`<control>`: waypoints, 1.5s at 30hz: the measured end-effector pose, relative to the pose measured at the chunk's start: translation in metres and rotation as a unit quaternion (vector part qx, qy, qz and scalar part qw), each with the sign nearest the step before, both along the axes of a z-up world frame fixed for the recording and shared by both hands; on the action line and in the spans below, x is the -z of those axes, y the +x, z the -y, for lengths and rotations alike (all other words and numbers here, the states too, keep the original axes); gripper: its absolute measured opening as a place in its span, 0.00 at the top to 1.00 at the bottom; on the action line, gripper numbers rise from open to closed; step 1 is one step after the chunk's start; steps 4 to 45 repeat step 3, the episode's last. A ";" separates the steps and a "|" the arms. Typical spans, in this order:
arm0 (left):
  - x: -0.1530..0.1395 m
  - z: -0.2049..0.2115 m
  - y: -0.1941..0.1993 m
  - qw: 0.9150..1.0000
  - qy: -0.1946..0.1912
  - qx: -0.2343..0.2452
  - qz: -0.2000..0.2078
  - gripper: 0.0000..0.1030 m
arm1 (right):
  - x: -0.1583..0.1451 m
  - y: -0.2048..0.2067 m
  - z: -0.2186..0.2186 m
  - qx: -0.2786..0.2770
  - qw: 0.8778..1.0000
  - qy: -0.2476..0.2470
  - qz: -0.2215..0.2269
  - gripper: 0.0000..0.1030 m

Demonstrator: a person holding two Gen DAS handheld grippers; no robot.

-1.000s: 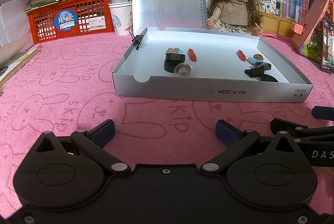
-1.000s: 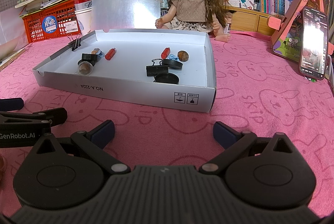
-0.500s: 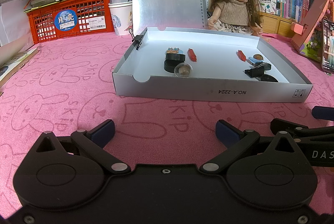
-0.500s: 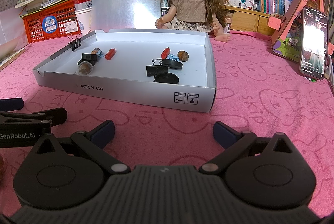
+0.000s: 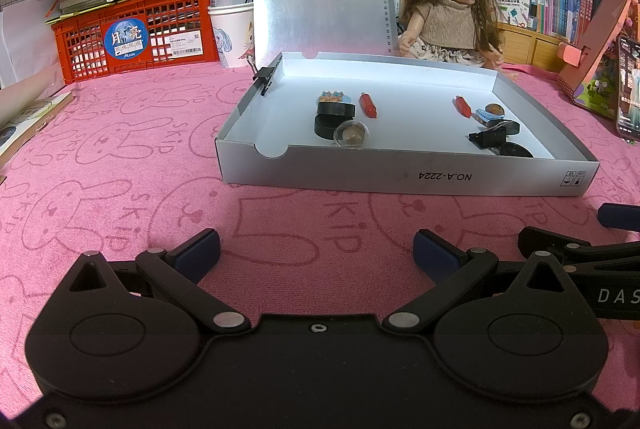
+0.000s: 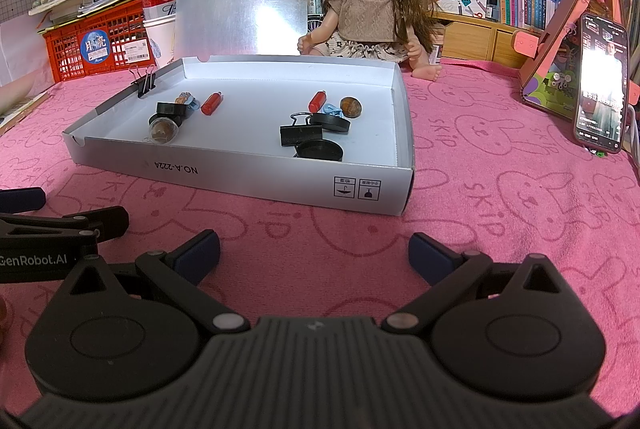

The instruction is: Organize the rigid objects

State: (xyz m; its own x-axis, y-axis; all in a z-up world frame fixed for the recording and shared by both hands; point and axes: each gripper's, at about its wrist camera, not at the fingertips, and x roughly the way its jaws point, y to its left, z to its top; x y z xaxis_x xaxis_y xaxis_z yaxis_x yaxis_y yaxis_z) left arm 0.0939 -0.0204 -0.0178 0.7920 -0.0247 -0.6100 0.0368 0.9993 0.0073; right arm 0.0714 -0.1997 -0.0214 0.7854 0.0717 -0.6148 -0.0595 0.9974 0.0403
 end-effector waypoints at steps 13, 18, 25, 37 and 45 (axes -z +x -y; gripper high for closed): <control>0.000 0.000 0.000 1.000 0.000 0.000 0.000 0.00 | 0.000 0.000 0.000 0.000 1.000 0.000 0.000 0.00; 0.000 0.000 0.000 1.000 0.000 0.000 0.000 0.00 | 0.000 0.000 0.000 0.000 1.000 0.000 0.000 0.00; 0.000 0.000 0.000 1.000 0.000 0.000 0.000 0.00 | 0.000 0.000 0.000 0.000 1.000 0.000 0.000 0.00; 0.000 0.000 0.000 1.000 0.000 0.000 0.000 0.00 | 0.000 0.000 0.000 0.000 1.000 0.000 0.000 0.00; 0.000 0.000 0.000 1.000 0.000 0.000 0.000 0.00 | 0.000 0.000 0.000 0.000 1.000 0.000 0.000 0.00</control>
